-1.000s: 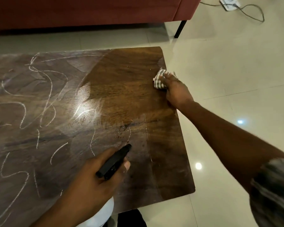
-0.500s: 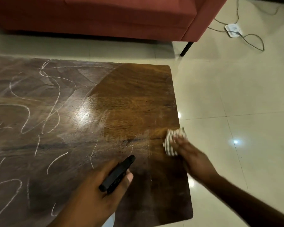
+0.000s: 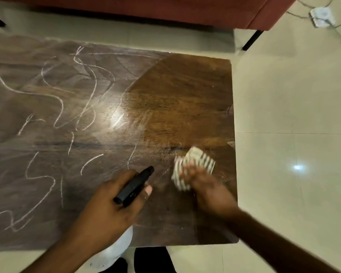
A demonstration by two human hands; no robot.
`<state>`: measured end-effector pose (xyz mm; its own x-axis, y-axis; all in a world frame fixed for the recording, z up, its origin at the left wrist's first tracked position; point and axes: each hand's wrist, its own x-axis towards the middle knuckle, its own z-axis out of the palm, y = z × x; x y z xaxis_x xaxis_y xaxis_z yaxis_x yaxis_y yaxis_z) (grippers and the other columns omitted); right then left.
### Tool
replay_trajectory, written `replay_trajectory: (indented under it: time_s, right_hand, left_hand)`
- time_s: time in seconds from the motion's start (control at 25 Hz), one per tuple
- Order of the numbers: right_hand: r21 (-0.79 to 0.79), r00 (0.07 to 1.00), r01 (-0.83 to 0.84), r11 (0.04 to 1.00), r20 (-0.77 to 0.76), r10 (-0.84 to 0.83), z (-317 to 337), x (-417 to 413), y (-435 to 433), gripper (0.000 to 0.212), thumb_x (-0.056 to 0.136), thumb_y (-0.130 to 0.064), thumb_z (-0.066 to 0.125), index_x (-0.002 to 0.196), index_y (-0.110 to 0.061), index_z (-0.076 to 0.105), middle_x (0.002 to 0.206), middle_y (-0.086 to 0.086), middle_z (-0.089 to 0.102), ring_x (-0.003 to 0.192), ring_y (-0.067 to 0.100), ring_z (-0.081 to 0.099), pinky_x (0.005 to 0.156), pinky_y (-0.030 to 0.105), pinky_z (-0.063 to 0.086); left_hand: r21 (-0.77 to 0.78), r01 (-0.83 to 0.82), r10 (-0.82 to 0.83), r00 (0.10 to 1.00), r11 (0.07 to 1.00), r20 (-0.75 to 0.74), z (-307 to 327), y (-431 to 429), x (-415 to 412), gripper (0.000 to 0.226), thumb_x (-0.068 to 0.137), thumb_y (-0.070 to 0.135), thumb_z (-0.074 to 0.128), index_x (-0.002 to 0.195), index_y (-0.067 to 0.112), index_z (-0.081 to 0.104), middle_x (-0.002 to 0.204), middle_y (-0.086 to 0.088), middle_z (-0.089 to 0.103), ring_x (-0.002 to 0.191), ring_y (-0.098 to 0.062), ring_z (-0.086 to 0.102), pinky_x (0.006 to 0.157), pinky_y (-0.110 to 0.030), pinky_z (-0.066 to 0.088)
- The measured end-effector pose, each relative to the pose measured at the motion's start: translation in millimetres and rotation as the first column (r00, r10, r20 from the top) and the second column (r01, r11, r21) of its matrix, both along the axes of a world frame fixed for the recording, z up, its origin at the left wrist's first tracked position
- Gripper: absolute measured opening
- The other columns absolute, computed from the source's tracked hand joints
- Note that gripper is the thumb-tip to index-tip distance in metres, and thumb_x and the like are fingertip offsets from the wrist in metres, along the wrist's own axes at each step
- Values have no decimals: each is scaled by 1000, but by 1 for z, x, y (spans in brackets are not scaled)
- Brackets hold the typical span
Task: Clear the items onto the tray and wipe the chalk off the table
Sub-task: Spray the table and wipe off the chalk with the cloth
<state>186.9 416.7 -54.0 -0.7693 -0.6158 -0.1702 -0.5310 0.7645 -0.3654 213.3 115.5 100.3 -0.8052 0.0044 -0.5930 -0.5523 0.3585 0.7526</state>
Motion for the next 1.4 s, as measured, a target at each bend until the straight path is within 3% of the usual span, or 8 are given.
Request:
replay_trajectory:
  time_s: [0.16, 0.32, 0.48, 0.76, 0.84, 1.04, 1.24, 1.4]
  right_hand:
    - [-40, 933, -347, 937, 91, 349, 10, 125, 0, 49, 110, -14, 40, 158, -20, 49, 165, 1, 46, 158, 21, 35, 115, 42, 49]
    - [37, 993, 110, 993, 49, -112, 27, -43, -51, 60, 99, -8, 50, 158, -18, 47, 163, 15, 47, 141, 39, 56, 104, 48, 55]
    - [-31, 871, 489, 872, -27, -490, 12, -122, -111, 68, 98, 0, 49, 163, -23, 40, 172, 6, 32, 159, 27, 29, 126, 46, 35]
    - [-73, 999, -23, 997, 22, 24, 11, 192, -82, 55, 98, -11, 45, 151, -17, 57, 162, 8, 49, 150, 27, 48, 119, 41, 45]
    - [-31, 995, 102, 994, 12, -101, 5, 175, -33, 58, 95, -7, 42, 150, -19, 60, 160, 5, 51, 148, 26, 50, 115, 49, 50]
    - [-64, 450, 892, 448, 29, -893, -6, 138, -25, 58, 94, 5, 56, 149, -13, 57, 158, 15, 53, 140, 41, 56, 109, 57, 52]
    - [-171, 861, 495, 852, -35, -508, 7, 232, -183, 77, 76, 4, 70, 150, -15, 58, 159, 9, 54, 148, 27, 49, 109, 41, 55]
    - [-100, 945, 301, 948, -98, -311, 7, 190, -119, 64, 84, -8, 48, 145, -15, 62, 156, 7, 57, 144, 25, 54, 112, 41, 52]
  left_hand:
    - [-4, 30, -29, 999, 1000, 45, 8, -20, 29, 38, 90, 65, 67, 105, 31, 71, 84, -15, 68, 77, -36, 71, 80, -60, 61]
    - [60, -93, 90, 995, 994, 50, 9, -28, 59, 18, 86, 61, 74, 100, 50, 73, 94, -10, 75, 91, -37, 74, 90, -62, 62]
    - [51, -140, 138, 990, 989, 27, 10, -35, 74, 23, 79, 52, 73, 101, 46, 74, 91, -1, 75, 84, -25, 77, 92, -58, 62]
    - [68, -129, 128, 991, 989, 24, 18, -52, 93, 16, 75, 56, 71, 91, 57, 70, 96, 0, 78, 85, -25, 78, 92, -49, 60]
    - [52, -67, 68, 997, 996, -21, 21, -56, 97, 25, 78, 56, 70, 99, 44, 71, 91, -8, 75, 81, -26, 75, 82, -37, 58]
    - [40, 17, -15, 998, 999, -62, 23, -67, 107, 22, 88, 50, 71, 103, 34, 72, 84, -13, 73, 76, -29, 75, 83, -46, 58]
    - [13, 12, -11, 993, 1000, -118, 14, -85, 113, 7, 94, 37, 74, 97, 33, 69, 85, -9, 73, 72, -29, 74, 70, -29, 56]
    - [-32, -26, 23, 995, 999, -94, -2, -119, 118, 19, 96, 44, 73, 104, 27, 70, 91, -21, 71, 78, -42, 74, 80, -59, 62]
